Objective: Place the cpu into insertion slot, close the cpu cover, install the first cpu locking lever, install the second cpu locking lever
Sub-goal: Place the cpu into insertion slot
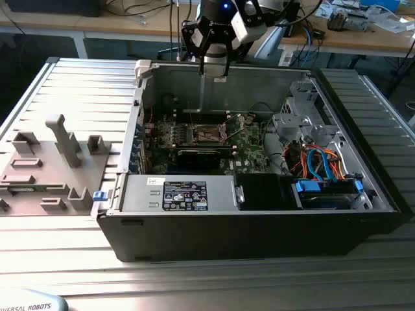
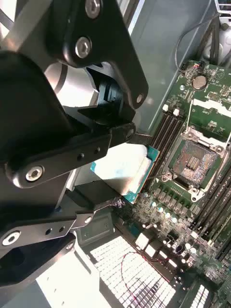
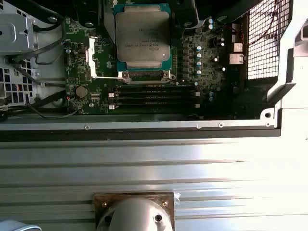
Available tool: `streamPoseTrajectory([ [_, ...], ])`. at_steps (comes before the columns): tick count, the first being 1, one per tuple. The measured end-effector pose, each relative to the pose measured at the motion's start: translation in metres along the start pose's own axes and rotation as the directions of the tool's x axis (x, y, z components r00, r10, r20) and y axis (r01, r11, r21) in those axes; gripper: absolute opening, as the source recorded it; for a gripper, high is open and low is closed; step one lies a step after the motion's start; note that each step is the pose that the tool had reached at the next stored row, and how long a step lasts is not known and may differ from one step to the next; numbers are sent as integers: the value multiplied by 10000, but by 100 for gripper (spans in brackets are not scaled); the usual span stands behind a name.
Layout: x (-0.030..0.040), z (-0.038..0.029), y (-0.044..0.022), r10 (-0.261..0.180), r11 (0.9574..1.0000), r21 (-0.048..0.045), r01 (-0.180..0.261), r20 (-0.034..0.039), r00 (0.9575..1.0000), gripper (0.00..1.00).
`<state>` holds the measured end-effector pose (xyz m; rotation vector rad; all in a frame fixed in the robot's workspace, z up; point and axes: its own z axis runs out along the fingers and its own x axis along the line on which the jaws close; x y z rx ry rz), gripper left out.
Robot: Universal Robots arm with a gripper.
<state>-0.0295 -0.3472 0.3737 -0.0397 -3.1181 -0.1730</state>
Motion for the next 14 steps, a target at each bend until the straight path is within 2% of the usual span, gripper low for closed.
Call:
streamPoseTrajectory([
  [5, 0, 10, -1, 0, 10000, -2, 0, -1, 10000, 54],
  [7, -1, 37, -4, 0, 10000, -3, 0, 0, 10000, 54],
  [14, 0, 69, -8, 0, 10000, -3, 0, 0, 10000, 54],
])
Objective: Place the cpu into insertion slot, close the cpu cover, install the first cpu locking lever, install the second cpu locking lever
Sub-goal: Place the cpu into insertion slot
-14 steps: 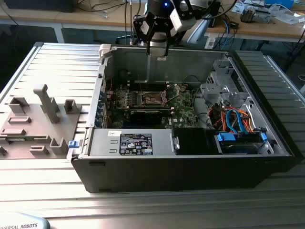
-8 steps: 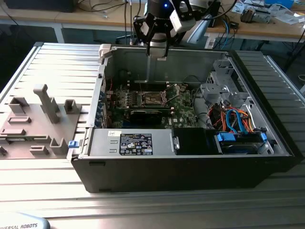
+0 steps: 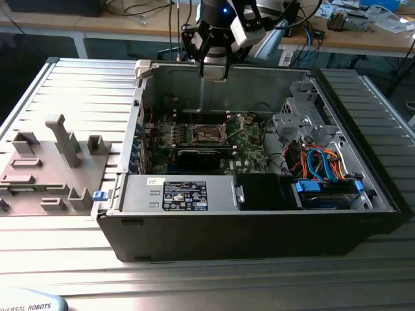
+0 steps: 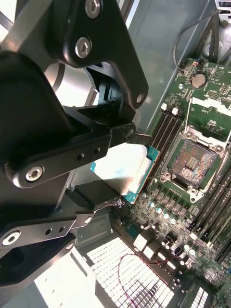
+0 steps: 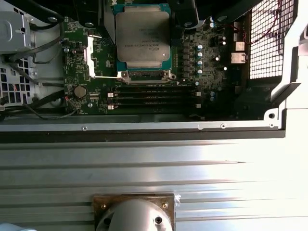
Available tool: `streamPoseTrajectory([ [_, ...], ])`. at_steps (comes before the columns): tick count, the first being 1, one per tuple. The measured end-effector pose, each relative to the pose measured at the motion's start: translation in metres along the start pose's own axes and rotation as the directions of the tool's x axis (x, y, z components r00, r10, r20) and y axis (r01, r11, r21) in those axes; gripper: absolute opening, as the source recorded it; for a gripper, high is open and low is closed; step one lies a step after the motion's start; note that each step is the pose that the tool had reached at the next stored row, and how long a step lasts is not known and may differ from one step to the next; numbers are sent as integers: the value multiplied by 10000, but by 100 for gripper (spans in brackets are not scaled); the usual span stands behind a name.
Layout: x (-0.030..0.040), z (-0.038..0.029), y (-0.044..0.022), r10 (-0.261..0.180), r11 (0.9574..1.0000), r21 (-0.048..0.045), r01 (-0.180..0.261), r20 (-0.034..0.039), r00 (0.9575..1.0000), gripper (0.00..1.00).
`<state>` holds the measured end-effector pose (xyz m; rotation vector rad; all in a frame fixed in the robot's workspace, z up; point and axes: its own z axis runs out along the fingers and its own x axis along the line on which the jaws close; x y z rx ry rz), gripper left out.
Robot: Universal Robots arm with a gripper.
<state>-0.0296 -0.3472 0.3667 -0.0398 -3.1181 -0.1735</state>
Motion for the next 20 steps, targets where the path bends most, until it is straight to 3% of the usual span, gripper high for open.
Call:
streamPoseTrajectory([
  [20, -1, 48, -5, -1, 10000, 1, 1, -1, 10000, 54],
])
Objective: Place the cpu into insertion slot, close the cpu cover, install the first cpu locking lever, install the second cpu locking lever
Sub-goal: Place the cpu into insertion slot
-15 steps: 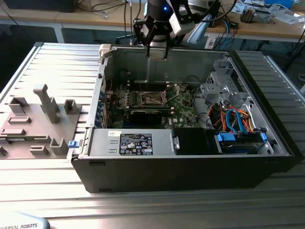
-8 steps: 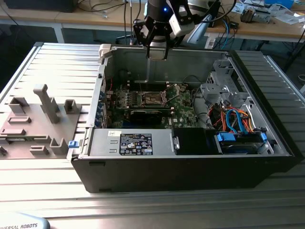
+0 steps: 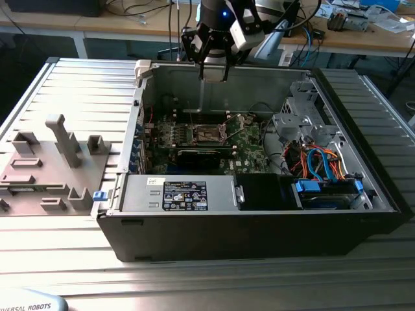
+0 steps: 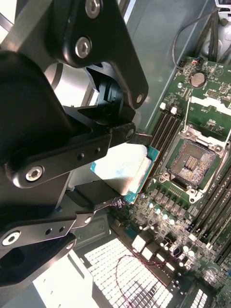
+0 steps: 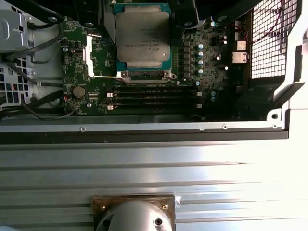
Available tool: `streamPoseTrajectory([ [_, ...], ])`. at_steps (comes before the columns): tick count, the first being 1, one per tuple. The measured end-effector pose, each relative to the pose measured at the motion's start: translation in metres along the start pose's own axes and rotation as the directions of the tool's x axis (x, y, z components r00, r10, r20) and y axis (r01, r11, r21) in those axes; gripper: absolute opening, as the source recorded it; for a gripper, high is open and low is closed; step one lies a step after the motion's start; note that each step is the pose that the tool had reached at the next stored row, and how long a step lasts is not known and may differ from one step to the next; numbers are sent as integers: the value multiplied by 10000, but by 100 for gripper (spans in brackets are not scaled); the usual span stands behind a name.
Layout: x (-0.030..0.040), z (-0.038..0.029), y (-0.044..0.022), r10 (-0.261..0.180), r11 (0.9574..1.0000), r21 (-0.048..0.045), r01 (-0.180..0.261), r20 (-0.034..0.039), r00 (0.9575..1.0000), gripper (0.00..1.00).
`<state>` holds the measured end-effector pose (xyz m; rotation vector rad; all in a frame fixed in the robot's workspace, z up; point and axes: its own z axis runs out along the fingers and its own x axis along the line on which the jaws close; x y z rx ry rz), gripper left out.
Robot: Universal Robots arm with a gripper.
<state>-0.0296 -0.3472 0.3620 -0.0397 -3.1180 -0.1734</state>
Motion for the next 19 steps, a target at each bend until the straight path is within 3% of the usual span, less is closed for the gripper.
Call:
streamPoseTrajectory([
  [19, -1, 56, -6, 0, 10000, 0, 0, 0, 10000, 54],
])
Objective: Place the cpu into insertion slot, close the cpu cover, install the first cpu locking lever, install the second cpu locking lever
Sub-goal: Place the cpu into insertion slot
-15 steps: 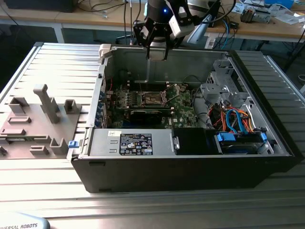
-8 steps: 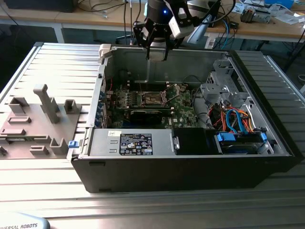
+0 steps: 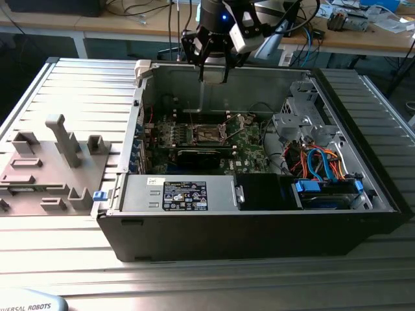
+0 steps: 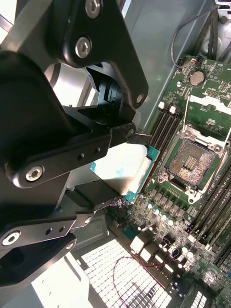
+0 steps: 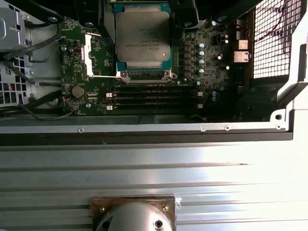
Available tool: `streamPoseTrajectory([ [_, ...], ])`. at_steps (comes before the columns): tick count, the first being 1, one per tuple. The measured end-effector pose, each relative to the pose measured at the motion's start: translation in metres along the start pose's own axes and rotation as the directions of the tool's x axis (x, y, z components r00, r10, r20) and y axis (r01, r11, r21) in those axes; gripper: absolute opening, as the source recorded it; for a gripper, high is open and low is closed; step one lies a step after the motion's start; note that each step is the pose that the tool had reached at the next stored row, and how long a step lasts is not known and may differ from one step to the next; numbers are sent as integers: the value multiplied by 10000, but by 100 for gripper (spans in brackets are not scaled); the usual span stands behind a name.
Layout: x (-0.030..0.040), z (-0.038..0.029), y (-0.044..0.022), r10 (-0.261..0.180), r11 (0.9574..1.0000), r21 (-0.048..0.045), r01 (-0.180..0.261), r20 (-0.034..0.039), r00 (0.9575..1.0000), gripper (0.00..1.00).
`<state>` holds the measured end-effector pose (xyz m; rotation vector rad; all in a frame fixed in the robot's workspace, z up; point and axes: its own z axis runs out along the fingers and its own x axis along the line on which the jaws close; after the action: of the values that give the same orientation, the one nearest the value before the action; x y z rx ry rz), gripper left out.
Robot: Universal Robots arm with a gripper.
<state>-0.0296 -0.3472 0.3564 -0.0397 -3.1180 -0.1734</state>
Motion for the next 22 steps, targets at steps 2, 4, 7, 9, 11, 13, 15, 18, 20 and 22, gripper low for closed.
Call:
streamPoseTrajectory([
  [2, 0, 3, 0, 0, 10000, -1, 0, 0, 10000, 54],
  [4, 0, 7, -1, 0, 10000, 0, 0, 0, 10000, 54],
  [7, 0, 13, -1, 0, 10000, 0, 0, 0, 10000, 54],
  [9, 0, 19, -2, 0, 10000, 0, 0, 0, 10000, 54],
  [11, 0, 24, -3, 0, 10000, 0, 0, 0, 10000, 54],
  [13, 0, 28, -3, 0, 10000, -1, 0, 0, 10000, 54],
  [15, -1, 32, -4, 0, 10000, 0, 0, 0, 10000, 54],
  [18, -1, 38, -4, 0, 10000, 0, 0, 0, 10000, 54],
  [20, -1, 44, -5, 0, 10000, 0, 0, 0, 10000, 54],
  [22, -1, 51, -6, 0, 10000, -1, 0, 0, 10000, 54],
])
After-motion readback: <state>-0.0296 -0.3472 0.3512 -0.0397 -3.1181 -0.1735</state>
